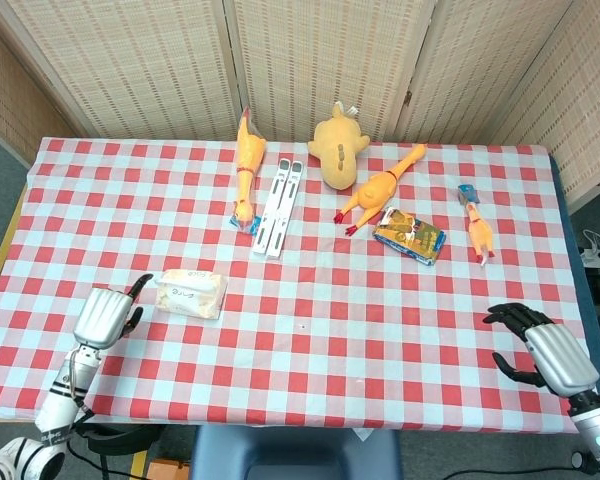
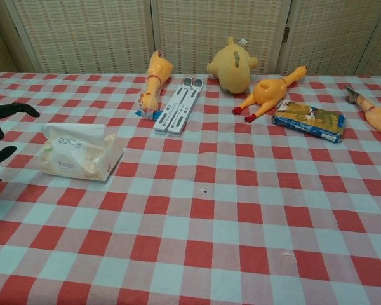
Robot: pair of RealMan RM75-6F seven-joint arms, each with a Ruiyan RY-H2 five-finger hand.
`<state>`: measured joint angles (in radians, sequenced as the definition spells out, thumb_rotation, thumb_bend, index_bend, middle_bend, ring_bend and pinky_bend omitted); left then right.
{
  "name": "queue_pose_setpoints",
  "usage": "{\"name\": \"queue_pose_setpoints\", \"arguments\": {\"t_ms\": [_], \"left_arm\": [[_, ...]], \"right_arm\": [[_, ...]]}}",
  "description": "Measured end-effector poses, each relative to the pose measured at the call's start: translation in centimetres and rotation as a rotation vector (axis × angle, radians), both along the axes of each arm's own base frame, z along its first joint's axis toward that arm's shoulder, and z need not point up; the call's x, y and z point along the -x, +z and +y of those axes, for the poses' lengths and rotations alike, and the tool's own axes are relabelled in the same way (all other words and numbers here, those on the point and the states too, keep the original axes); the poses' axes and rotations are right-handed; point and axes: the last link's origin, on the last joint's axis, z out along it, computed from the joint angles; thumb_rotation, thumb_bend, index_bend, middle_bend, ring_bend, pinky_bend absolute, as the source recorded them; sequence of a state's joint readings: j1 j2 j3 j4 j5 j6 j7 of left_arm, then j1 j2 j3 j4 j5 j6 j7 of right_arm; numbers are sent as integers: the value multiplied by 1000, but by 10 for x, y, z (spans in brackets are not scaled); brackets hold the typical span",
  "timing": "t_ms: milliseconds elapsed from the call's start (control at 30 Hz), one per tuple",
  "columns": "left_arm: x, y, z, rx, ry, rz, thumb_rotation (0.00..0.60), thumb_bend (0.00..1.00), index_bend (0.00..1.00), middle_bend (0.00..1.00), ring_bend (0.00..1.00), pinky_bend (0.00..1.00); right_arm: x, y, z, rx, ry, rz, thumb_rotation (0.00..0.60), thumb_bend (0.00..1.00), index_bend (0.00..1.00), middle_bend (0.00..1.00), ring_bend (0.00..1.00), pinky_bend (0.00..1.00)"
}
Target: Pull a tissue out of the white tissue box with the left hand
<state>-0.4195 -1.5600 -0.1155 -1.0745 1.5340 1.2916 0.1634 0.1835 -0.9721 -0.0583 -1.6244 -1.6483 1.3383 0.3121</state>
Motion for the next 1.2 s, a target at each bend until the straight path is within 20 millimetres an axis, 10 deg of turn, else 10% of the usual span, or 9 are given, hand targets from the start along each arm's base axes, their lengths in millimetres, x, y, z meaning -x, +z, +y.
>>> {"name": "queue_pose_setpoints", "arguments": {"t_ms": [333,633,1200], "left_arm": [[-13,-17,18,13,-8,7,600,449,251,943,960,941],[-13,-29,30,-17,10,-5,600,617,580,957,968,943],[-25,1,33,-171,-63,-32,600,630,597,958,969,943]], "right_arm": [[0,3,0,4,-1,-7,600,311,311,230,150,274],[1,0,-1,-14,-10,6,600,311,312,230,151,274],[1,-2,-2,-45,-22,19,600,311,312,230,151,274]]}}
